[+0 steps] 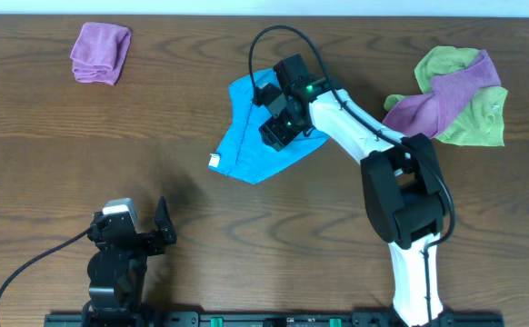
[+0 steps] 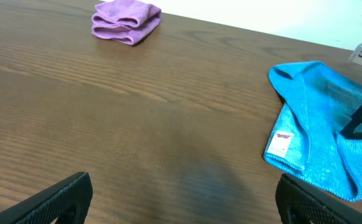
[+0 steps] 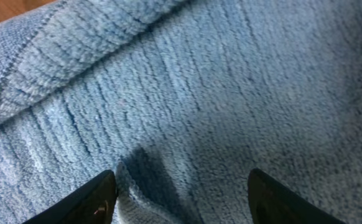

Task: Fold the cloth
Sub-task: 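Pull the blue cloth flat and release, withdrawing the right gripper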

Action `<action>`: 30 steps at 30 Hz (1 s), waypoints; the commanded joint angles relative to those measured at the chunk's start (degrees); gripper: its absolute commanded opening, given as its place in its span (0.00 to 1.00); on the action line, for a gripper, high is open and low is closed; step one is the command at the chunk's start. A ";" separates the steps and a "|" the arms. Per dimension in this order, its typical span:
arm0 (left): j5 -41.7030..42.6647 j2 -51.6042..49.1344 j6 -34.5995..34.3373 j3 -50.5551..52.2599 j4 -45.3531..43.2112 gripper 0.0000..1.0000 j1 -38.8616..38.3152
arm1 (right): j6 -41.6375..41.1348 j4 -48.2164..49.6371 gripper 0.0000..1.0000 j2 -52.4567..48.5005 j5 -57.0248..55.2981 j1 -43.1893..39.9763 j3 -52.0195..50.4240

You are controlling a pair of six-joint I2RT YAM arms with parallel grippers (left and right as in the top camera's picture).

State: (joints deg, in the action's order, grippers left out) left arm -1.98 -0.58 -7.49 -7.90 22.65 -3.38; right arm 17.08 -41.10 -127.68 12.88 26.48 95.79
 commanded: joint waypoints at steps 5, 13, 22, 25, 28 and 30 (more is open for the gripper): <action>-1.01 0.33 0.00 1.14 0.37 0.95 0.37 | 2.93 -1.81 0.66 -0.76 1.86 1.09 0.09; -1.01 0.33 0.00 1.14 0.35 0.95 0.37 | 2.95 -2.05 0.08 -0.90 1.95 1.14 0.09; -1.01 0.33 0.00 1.14 0.35 0.95 0.37 | -1.68 -9.64 0.01 2.60 1.88 1.07 3.89; -1.01 0.33 0.00 1.14 0.35 0.95 0.37 | -3.61 -13.31 0.01 7.26 -0.42 1.03 5.14; -1.01 0.33 0.00 1.14 0.35 0.95 0.37 | -4.48 -16.41 0.01 12.70 -1.53 0.96 5.14; -1.01 0.33 0.00 1.14 0.37 0.95 0.37 | -4.81 -19.45 0.01 15.41 -1.57 0.92 5.07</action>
State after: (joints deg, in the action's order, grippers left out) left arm -1.98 -0.58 -7.46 -7.90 22.65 -3.38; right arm 14.02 -58.85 -117.23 12.01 27.29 99.00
